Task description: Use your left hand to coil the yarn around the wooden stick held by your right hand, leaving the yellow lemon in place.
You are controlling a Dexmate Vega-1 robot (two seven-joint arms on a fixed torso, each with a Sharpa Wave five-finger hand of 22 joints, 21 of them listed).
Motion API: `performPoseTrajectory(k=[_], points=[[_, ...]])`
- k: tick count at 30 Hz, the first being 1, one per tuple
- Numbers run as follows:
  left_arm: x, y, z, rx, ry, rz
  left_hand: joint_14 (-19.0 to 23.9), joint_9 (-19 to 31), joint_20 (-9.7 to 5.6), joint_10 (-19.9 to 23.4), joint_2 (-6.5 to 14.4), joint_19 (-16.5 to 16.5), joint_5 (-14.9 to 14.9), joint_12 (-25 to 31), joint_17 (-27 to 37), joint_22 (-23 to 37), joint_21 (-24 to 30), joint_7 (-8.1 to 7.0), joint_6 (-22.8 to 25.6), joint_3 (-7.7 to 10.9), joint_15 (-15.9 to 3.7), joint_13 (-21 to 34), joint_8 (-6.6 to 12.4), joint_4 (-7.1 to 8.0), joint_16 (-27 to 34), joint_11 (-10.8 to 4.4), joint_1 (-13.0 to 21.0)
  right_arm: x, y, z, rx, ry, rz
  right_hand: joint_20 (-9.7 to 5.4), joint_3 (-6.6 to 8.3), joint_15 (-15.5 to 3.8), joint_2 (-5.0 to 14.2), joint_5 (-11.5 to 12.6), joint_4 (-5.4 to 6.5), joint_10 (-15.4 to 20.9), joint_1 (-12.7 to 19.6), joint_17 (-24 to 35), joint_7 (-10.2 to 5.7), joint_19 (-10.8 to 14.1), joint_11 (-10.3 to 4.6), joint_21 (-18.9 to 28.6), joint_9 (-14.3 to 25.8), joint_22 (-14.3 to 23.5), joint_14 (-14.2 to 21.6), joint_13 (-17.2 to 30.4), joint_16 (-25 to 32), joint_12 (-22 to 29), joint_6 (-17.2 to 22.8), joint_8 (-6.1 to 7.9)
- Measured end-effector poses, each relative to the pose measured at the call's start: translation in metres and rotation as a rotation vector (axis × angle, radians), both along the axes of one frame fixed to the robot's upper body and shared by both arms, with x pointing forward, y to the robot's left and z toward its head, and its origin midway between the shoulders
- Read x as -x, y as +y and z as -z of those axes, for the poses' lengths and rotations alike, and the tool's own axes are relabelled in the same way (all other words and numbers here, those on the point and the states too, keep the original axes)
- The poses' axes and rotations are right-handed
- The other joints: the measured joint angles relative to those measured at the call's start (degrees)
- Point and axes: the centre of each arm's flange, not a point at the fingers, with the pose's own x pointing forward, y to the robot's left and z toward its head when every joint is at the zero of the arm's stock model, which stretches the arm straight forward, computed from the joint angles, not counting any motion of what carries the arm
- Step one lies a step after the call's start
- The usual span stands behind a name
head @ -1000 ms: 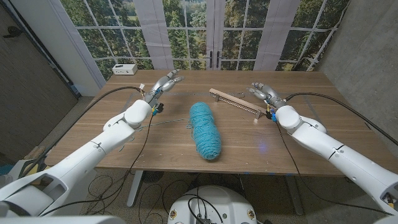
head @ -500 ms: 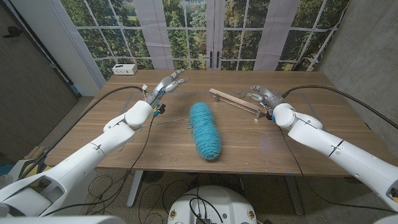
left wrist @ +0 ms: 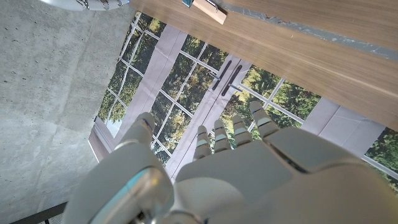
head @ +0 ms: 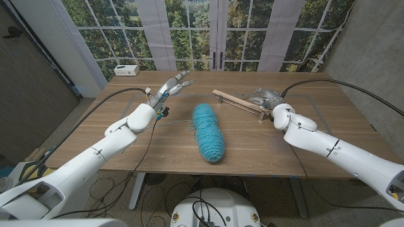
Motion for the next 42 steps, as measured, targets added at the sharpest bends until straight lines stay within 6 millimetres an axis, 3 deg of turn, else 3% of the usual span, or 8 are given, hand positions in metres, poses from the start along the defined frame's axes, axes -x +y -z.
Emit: performPoseTrajectory(k=[2,3,7,8,10,31,36,42], points=[[0.000,0.000,0.000,-0.001,-0.001,0.000,0.00,0.00,0.00,0.00,0.00,0.00,0.00,0.00,0.00,0.00,0.00,0.00,0.00,0.00,0.00,0.00,0.00,0.00,0.00,0.00,0.00,0.000,0.004,0.000,0.005,0.001,-0.007,-0.21,0.18,0.02,0.02,0.00,-0.18,0.70,0.01,0.00,-0.31,0.19,-0.27,0.25,0.02,0.00,0.59,0.07,0.00,0.00,0.51,0.00],[0.003,-0.001,0.001,-0.001,-0.004,0.004,0.00,0.00,0.00,0.00,0.00,0.00,0.00,0.00,0.00,0.00,0.00,0.00,0.00,0.00,0.00,0.00,0.00,0.00,0.00,0.00,0.00,0.000,-0.006,-0.002,0.064,-0.010,0.080,0.02,0.24,0.01,-0.14,0.00,-0.24,0.71,0.59,0.00,-0.23,0.42,-0.28,0.39,0.02,0.00,1.02,0.21,0.35,0.00,0.98,0.00],[0.003,-0.001,0.001,-0.003,-0.005,0.003,0.20,0.00,0.00,0.00,-0.07,0.00,0.00,0.00,0.00,0.00,0.00,-0.23,0.22,0.00,0.20,0.00,-0.10,0.00,0.00,0.00,-0.08,-0.002,0.006,0.000,0.082,-0.005,0.061,-0.11,0.24,-0.02,-0.14,0.00,-0.24,1.80,0.59,0.00,-0.56,0.73,-0.34,0.44,0.02,0.00,2.05,0.29,0.62,0.34,1.37,0.00],[0.005,-0.001,0.001,-0.002,-0.006,0.005,0.21,0.00,0.00,0.00,-0.39,0.00,0.00,0.00,-0.01,0.00,0.00,-0.23,0.23,-0.11,0.22,0.00,-0.27,0.11,0.00,0.00,-0.39,-0.002,-0.003,-0.002,0.126,-0.002,0.132,-0.21,0.24,-0.17,-0.15,0.00,-0.24,1.91,0.59,0.07,-0.62,0.82,-0.50,0.44,0.02,0.00,2.20,0.29,0.62,0.34,1.42,0.00],[0.005,0.000,0.001,-0.002,-0.006,0.005,0.21,0.00,0.00,0.00,-0.39,0.00,0.00,0.00,-0.01,0.00,0.00,-0.22,0.22,-0.25,0.22,0.00,-0.27,0.25,0.00,0.00,-0.39,-0.003,-0.002,-0.002,0.149,0.001,0.150,-0.21,0.24,0.01,-0.15,0.00,-0.24,2.04,0.59,0.26,-0.70,0.82,-0.62,0.44,0.02,0.00,2.47,0.28,0.83,0.52,1.94,0.35],[0.001,0.000,0.000,-0.002,0.008,0.010,0.20,0.00,-0.01,-0.01,-0.59,-0.01,0.00,-0.42,0.27,0.14,-0.25,-0.21,0.21,-1.13,0.22,-0.01,-0.48,0.67,-0.33,0.00,-1.23,-0.015,0.004,0.003,0.259,0.058,0.239,-0.38,0.47,-0.10,-0.97,0.37,-0.47,4.68,1.41,0.26,-1.53,1.87,-1.21,0.44,0.01,-0.01,5.00,0.27,1.05,0.78,4.38,0.76],[0.000,-0.001,0.001,-0.002,0.011,0.015,0.20,0.00,-0.01,-0.01,-0.75,-0.01,0.00,-0.42,0.26,0.14,-0.24,-0.21,0.20,-1.13,0.22,-0.01,-0.48,0.68,-0.33,0.00,-1.62,-0.018,0.002,0.006,0.268,0.075,0.253,-0.52,1.52,-0.11,-0.65,0.80,-1.51,5.72,3.38,0.26,-1.94,2.35,-1.63,0.44,0.01,-0.01,5.62,0.51,1.05,0.78,5.22,0.76],[-0.001,-0.003,0.001,-0.002,0.015,0.021,0.20,0.00,-0.01,-0.01,-0.60,-0.01,0.00,-0.42,0.26,0.13,-0.45,-0.21,0.20,-1.36,0.22,-0.01,-0.63,0.90,-0.32,0.00,-1.84,-0.021,0.000,0.011,0.283,0.093,0.271,-0.61,1.90,-0.20,-1.05,0.90,-1.90,6.53,5.11,0.26,-2.35,3.07,-1.83,0.44,0.00,-0.01,6.95,0.55,1.05,0.78,6.44,0.98]])
